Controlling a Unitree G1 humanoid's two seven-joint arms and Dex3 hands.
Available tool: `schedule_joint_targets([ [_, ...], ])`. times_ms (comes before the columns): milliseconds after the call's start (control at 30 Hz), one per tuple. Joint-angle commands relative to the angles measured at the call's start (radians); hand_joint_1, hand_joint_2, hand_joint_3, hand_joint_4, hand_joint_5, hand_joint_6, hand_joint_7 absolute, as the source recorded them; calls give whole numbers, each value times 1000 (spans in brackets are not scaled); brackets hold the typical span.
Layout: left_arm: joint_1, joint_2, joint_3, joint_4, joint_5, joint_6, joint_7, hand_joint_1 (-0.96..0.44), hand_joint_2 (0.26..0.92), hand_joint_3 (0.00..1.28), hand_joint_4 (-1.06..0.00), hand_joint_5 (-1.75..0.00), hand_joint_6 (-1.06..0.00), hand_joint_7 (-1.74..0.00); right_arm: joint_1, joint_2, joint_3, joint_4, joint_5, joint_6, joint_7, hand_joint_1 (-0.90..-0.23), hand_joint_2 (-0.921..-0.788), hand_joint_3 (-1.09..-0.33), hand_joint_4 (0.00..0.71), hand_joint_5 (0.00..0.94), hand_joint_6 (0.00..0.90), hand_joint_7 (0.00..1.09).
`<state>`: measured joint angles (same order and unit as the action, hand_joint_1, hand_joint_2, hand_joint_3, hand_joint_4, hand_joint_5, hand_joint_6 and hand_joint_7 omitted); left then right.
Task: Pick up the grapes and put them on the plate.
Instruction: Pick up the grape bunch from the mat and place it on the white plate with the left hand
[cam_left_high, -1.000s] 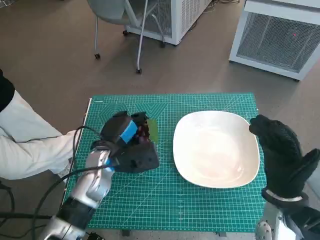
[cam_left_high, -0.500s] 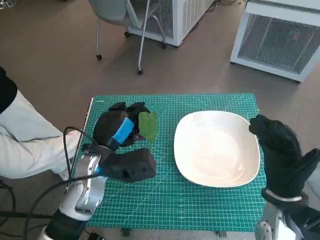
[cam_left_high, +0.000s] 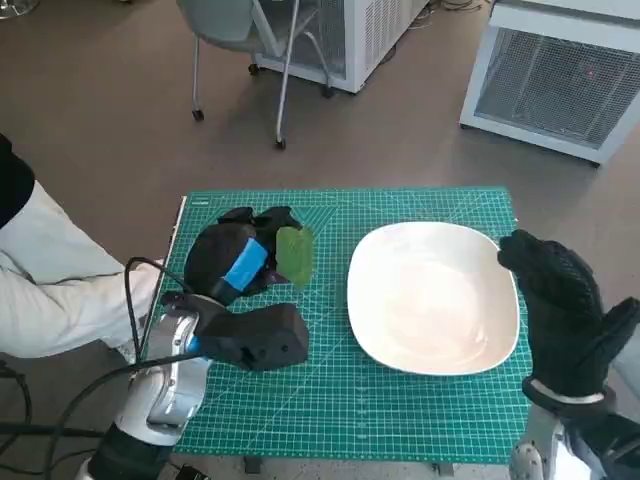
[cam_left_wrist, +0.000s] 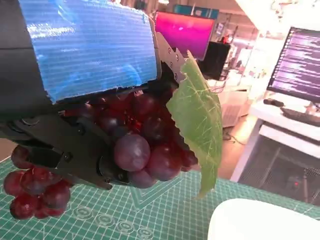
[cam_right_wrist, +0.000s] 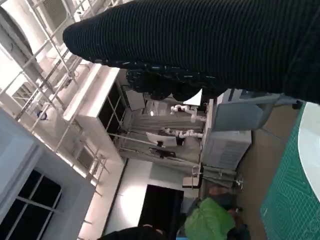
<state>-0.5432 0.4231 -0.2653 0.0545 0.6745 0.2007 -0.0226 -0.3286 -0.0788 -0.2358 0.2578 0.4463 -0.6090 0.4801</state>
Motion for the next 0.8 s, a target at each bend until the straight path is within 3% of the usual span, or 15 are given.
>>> schedule_joint_targets([
  [33,-18,-16,-2,-4,15,4,-3,4,920,54,-721,-1185,-639,-1093,25,3,-3,1,1,7,-7,-414,-921,-584,452,453,248,852],
  [400,-88,-104,-57,-45,57,65,-59,3,920,50,-745,-1128,-616,-1146,30,6,-1,-3,-3,9,-11,-415,-921,-584,451,454,246,854],
  [800,-232,-191,-148,-9,113,28,-93,5,915,51,-709,-1292,-705,-931,45,7,-1,-18,1,14,-13,-415,-921,-583,452,454,246,854],
])
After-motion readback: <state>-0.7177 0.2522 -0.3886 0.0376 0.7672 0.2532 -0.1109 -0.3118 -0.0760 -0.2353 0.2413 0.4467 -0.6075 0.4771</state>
